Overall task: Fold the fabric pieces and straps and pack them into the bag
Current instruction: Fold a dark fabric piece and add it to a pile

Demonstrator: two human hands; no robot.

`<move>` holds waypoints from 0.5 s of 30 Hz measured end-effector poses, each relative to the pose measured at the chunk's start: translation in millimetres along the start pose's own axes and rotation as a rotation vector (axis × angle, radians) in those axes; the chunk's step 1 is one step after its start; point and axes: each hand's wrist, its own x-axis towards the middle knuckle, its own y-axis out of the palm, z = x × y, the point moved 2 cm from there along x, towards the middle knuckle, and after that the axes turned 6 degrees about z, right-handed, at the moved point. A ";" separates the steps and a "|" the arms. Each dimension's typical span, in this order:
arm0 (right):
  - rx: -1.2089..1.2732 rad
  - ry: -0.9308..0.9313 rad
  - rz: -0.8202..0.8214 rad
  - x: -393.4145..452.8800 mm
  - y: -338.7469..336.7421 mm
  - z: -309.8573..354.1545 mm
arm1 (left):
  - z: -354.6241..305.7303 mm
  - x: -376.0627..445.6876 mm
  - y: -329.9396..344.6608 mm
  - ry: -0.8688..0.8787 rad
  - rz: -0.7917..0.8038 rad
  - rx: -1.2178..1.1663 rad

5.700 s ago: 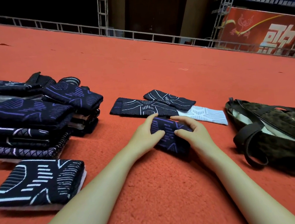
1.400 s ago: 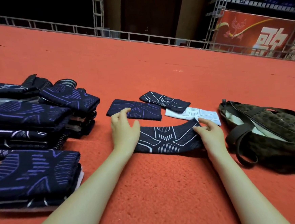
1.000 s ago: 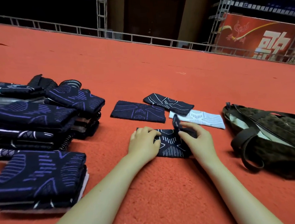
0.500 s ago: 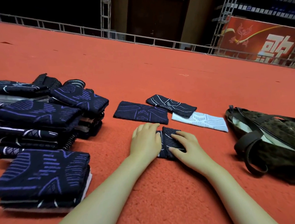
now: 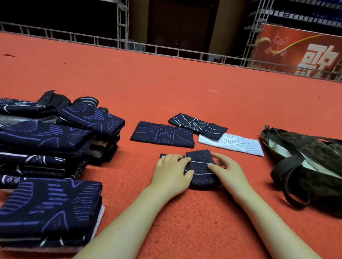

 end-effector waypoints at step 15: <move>0.336 -0.054 0.160 -16.2 1.7 17.6 | -18.0 5.3 -0.9 -0.057 0.005 -0.944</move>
